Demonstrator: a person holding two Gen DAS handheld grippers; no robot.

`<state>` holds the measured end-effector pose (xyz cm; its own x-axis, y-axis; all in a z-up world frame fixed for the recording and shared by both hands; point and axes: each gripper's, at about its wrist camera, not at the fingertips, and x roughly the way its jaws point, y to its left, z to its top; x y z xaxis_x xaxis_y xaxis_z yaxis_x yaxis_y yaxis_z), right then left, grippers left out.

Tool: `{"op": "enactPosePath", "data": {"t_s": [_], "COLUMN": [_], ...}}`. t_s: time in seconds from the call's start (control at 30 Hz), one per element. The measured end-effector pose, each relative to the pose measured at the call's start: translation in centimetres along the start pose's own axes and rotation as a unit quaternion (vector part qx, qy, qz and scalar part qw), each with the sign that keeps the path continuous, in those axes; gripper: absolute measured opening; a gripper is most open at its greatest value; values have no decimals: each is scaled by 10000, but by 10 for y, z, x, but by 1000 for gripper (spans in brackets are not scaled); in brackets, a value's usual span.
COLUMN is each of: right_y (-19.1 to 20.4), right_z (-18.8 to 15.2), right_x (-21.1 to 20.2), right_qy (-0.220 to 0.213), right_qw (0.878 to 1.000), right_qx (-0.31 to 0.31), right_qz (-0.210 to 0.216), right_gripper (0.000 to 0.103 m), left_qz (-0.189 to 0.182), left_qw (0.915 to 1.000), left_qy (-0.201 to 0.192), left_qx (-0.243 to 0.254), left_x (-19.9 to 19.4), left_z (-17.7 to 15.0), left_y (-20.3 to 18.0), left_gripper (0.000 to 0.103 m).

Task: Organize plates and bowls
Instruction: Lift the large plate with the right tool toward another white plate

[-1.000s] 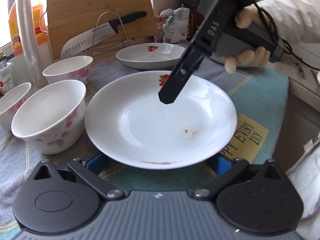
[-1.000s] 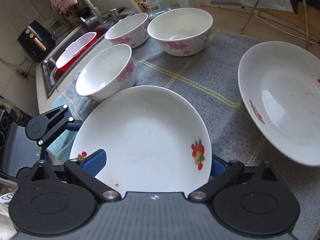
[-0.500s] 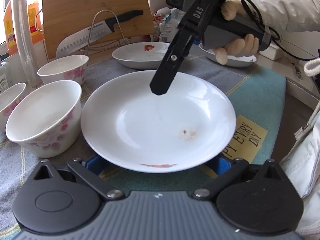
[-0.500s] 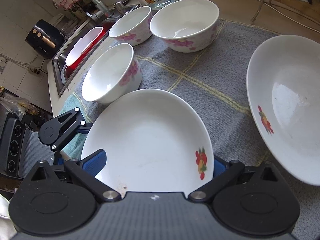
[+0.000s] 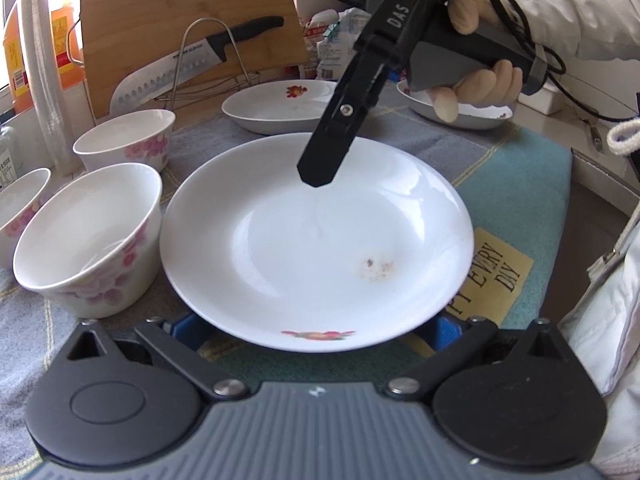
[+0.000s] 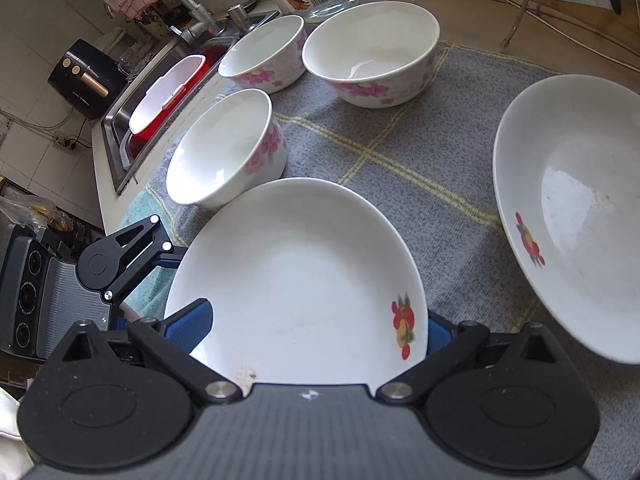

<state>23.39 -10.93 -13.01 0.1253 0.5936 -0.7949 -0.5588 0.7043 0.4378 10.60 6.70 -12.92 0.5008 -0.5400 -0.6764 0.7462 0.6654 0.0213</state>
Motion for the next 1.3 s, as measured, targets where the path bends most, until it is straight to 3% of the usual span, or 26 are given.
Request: {"op": "enactPosePath", "data": {"t_s": [0.6,1.3], "right_y": [-6,-73], "right_z": [-26,-84], "right_x": [-40,-127], "right_qy": [-230,-688], "right_qw": [9997,9967], "right_qx": [-37,324], "right_qz": [65,-298], "right_gripper": [103,103], "left_qz": [39,-360], "left_qw": [9999,9978], "left_qy": [-39,-109], "left_qx": [88,547], "left_x": [-3,56], "left_z": [32,102], "left_y": [-23,-79], "left_gripper": [103,103]}}
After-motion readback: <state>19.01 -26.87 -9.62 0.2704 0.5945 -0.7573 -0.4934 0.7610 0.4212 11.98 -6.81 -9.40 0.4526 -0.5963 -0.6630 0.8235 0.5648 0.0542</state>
